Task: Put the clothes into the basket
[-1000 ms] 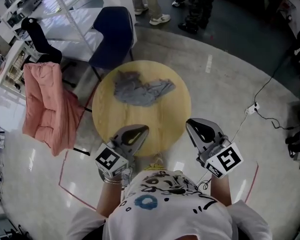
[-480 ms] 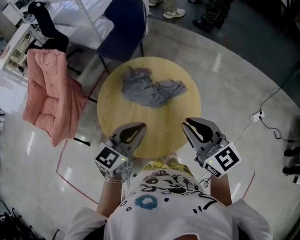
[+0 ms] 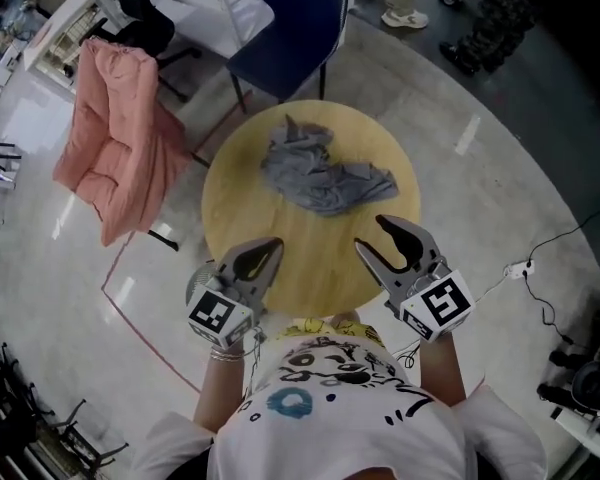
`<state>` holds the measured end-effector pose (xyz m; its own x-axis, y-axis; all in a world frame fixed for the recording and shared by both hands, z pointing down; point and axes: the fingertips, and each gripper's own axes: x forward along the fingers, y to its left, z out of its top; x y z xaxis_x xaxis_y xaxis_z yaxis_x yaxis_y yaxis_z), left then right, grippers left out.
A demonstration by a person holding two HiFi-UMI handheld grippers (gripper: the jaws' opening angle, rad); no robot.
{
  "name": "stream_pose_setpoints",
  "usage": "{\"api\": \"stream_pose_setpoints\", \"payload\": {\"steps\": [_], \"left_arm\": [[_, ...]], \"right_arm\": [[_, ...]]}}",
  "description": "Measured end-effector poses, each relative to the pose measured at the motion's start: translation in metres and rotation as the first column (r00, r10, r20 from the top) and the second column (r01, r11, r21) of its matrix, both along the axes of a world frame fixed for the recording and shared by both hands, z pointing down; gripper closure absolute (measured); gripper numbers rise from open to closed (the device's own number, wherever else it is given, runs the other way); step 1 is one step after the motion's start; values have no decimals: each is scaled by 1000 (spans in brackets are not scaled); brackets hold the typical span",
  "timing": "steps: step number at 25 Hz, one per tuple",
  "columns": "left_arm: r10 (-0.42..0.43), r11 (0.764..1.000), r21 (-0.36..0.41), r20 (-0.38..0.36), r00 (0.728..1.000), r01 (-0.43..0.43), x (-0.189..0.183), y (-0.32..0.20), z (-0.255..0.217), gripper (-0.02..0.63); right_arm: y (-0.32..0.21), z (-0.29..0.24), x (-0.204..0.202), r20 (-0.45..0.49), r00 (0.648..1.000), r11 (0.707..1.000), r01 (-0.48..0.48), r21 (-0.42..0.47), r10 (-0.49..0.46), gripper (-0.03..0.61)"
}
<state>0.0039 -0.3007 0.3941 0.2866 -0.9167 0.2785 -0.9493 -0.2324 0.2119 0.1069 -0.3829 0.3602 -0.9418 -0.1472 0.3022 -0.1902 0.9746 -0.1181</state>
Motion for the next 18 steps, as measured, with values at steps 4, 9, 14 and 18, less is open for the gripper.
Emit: {"api": "stream_pose_setpoints", "payload": {"steps": [4, 9, 14, 18], "left_arm": [[-65, 998, -18, 6, 998, 65, -7, -17, 6, 598], [-132, 991, -34, 14, 991, 133, -17, -34, 17, 597], [-209, 975, -75, 15, 978, 210, -27, -42, 41, 597], [-243, 965, -98, 16, 970, 243, -38, -48, 59, 597]], "right_arm": [[-29, 4, -18, -10, 998, 998, 68, 4, -68, 393], [-54, 23, -37, -35, 991, 992, 127, -7, -127, 393], [-70, 54, -57, -75, 977, 980, 197, -7, -197, 388], [-78, 81, -74, -120, 963, 970, 239, -30, -241, 387]]}}
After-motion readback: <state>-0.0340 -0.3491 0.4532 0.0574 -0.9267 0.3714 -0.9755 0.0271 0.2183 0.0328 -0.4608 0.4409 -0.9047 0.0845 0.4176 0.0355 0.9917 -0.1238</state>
